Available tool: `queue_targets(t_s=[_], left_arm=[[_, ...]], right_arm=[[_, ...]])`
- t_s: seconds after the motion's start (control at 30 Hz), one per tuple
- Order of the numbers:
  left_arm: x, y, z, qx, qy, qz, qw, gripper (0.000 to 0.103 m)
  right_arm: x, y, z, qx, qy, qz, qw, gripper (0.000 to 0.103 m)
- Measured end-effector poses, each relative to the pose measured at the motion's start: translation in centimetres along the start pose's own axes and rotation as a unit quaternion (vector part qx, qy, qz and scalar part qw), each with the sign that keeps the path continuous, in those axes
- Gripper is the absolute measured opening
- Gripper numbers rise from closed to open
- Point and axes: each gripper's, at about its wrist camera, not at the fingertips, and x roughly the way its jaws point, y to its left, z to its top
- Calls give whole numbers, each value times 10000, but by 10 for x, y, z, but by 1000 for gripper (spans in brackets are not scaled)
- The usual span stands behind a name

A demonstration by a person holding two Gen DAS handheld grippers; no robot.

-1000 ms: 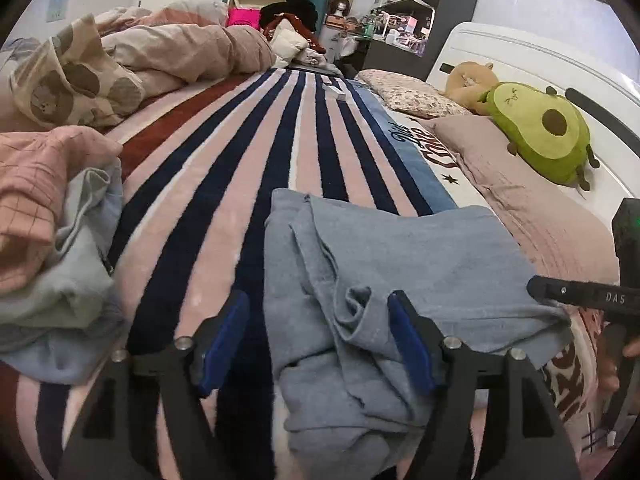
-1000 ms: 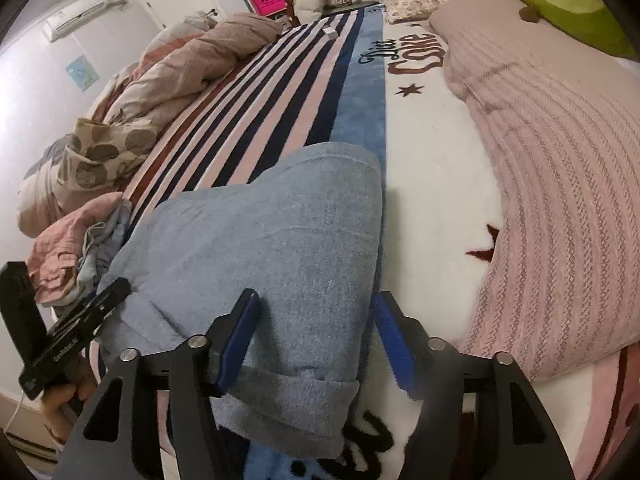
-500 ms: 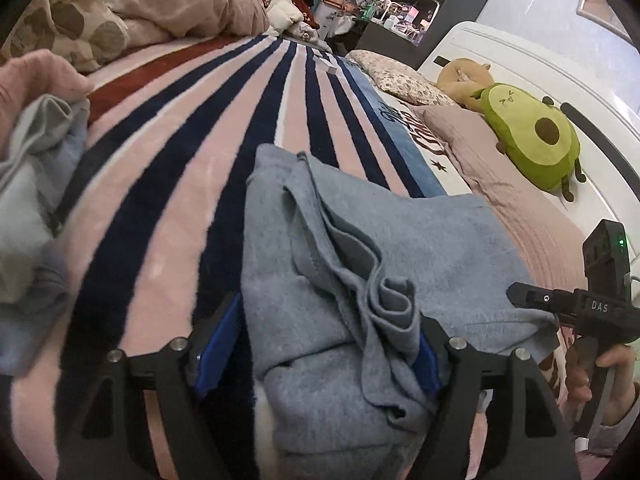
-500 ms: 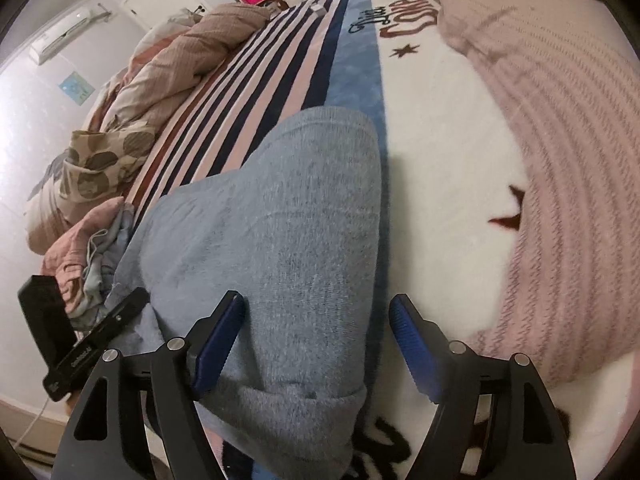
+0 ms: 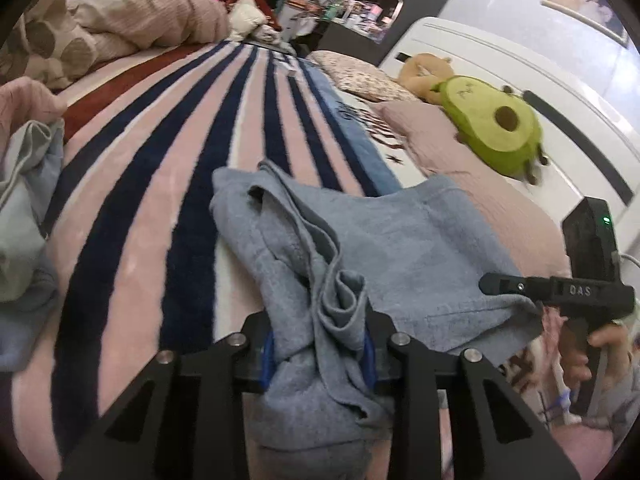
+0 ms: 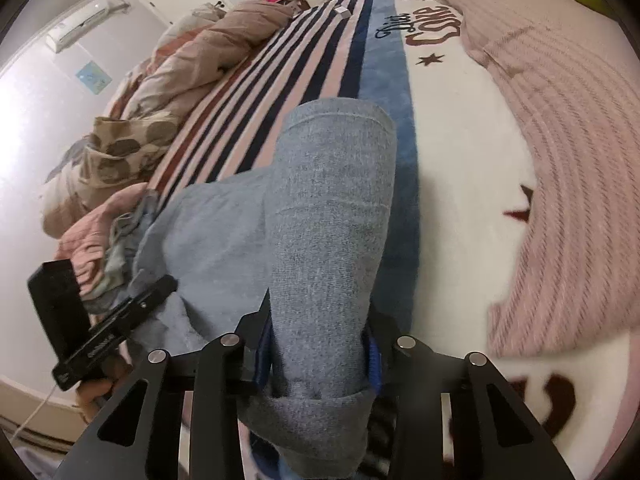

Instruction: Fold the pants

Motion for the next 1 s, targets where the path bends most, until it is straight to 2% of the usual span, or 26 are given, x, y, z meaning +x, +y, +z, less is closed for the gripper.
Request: queue_targets(t_s=[0.13, 0.2, 0.3, 0.37, 0.4, 0.57, 0.7, 0.8, 0.93, 1.0], left_arm=[[-12, -6, -11, 136, 237, -229, 9994, 30], [-12, -7, -15, 122, 318, -225, 9992, 35], [-12, 0, -15, -101, 339, -274, 9990, 48], [-15, 6, -11, -270, 287, -314, 9987, 57], [-19, 11, -8, -363, 199, -319, 9986, 60], [-22, 28, 3, -756, 91, -674, 9948, 63], [-1, 36, 2, -960, 404, -730, 9919, 63], [13, 29, -3, -913, 614, -857, 9902, 63], [25, 10, -11, -583, 769, -640, 9933, 63], [25, 3, -10, -458, 755, -505, 9948, 56]], right_arm=[[-9, -1, -15, -54, 328, 47, 9994, 31], [-7, -4, -21, -75, 500, -54, 9987, 33], [-2, -8, -22, -80, 491, -312, 9983, 43], [-4, -9, -19, -112, 335, -532, 9980, 59], [-6, -8, -19, -163, 244, -608, 9977, 61], [-1, -16, -19, -55, 204, -428, 9989, 63], [4, -25, -20, 50, 289, -180, 9994, 63], [7, -32, -24, 220, 408, 51, 9989, 64], [9, -35, -29, 235, 501, 212, 9982, 65], [12, -32, -31, 184, 586, 272, 9977, 63]])
